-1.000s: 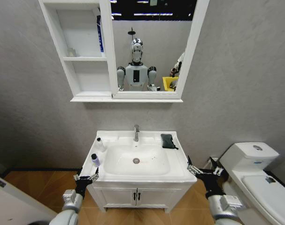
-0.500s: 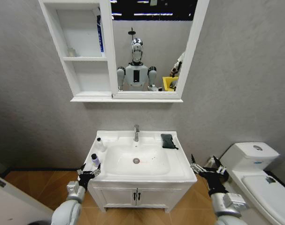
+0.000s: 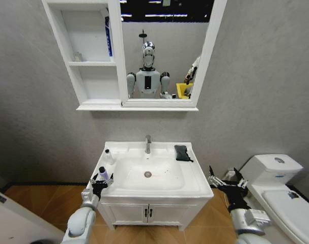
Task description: Move facial cleanser and shampoo from washbasin to cabinet, then wipe washbasin with towel.
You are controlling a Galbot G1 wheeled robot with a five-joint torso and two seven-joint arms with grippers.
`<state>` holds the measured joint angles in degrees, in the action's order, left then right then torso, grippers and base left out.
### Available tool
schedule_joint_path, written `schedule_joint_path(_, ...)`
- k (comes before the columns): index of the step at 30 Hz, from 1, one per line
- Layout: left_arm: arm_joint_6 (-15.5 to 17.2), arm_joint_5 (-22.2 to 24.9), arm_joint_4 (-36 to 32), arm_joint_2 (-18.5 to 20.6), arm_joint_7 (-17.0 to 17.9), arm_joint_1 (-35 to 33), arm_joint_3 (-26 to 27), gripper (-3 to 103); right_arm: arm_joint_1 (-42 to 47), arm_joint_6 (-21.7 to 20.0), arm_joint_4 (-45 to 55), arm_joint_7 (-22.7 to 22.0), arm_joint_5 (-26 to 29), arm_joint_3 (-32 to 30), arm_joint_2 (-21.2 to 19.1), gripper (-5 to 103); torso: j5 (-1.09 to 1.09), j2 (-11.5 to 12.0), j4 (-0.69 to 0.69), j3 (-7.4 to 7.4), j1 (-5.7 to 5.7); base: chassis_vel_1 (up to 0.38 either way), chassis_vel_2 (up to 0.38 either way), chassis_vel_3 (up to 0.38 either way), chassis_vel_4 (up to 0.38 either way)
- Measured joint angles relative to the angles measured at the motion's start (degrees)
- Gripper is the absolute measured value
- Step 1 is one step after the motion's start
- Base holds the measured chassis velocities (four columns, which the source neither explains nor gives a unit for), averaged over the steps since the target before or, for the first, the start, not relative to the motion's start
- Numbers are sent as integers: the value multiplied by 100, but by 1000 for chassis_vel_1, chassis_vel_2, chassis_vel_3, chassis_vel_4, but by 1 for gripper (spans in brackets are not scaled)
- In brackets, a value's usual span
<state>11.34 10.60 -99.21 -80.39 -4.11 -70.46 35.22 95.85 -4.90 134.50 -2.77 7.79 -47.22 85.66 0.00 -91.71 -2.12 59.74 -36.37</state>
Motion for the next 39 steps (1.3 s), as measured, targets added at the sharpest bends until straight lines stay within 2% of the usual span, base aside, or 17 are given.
schedule_joint_path(4,-25,-7,104,-6,54,91,-33,101,4,15,-17,-3,23,-48,0,100,0,0,0,0,0,0,0,0,0)
schedule_joint_path(7,-74,-64,206,-13,65,169,-35,97,5,26,-28,-6,51,-88,-1,100,0,0,0,0,0,0,0,0,0)
schedule_joint_path(8,-88,-103,234,-15,66,188,-30,92,12,31,-34,-7,60,-101,-1,100,0,0,0,0,0,0,0,0,0)
schedule_joint_path(9,-101,-122,255,-16,71,197,-22,81,17,45,-48,-9,62,-105,-1,100,0,0,0,0,0,0,0,0,0)
schedule_joint_path(12,-105,-126,257,-15,71,197,-15,81,18,56,-61,-9,62,-107,1,100,0,0,0,0,0,0,0,0,0)
schedule_joint_path(14,-112,-131,248,-11,72,176,9,65,26,64,-79,-10,62,-106,4,100,0,0,0,0,0,0,0,0,0)
schedule_joint_path(18,-117,-131,213,-5,72,155,38,59,11,64,-83,-11,54,-96,2,100,0,0,0,0,0,0,0,0,0)
schedule_joint_path(19,-121,-130,174,-3,72,128,59,48,-9,62,-84,-12,45,-83,-2,100,0,0,0,0,0,0,0,0,0)
schedule_joint_path(20,-121,-130,119,0,72,92,73,43,-27,60,-87,-13,38,-75,-4,100,-1,0,0,0,0,0,0,0,0)
schedule_joint_path(27,3,-36,-679,86,263,-242,98,43,-67,50,-127,-19,-6,-13,-3,100,-1,0,0,-1,0,0,0,0,0)
schedule_joint_path(29,292,202,-1282,305,527,-327,41,43,-76,49,-152,-20,-39,33,-1,100,-3,0,-2,0,1,0,0,0,0)
schedule_joint_path(30,292,202,-1282,305,527,-327,41,43,-76,49,-152,-20,-39,33,-1,100,-3,0,-2,0,1,0,0,0,0)
schedule_joint_path(33,943,809,-2097,867,953,-163,8,43,-104,42,-161,-19,-67,83,-1,100,1,0,1,-1,1,0,0,0,0)
schedule_joint_path(34,943,809,-2097,867,953,-163,8,43,-104,42,-161,-19,-67,83,-1,100,1,0,1,-1,1,0,0,0,0)
schedule_joint_path(37,1871,1738,-2809,1631,1549,146,134,43,-161,16,-162,-16,-86,102,20,100,0,0,-1,0,1,0,0,0,0)
schedule_joint_path(38,1871,1738,-2809,1631,1549,146,134,43,-161,16,-162,-16,-86,102,20,100,0,0,-1,0,1,0,0,0,0)
schedule_joint_path(39,2223,2351,-3032,2042,1930,368,216,43,-176,15,-162,-16,-90,96,50,100,-1,0,-1,-1,1,0,0,0,0)
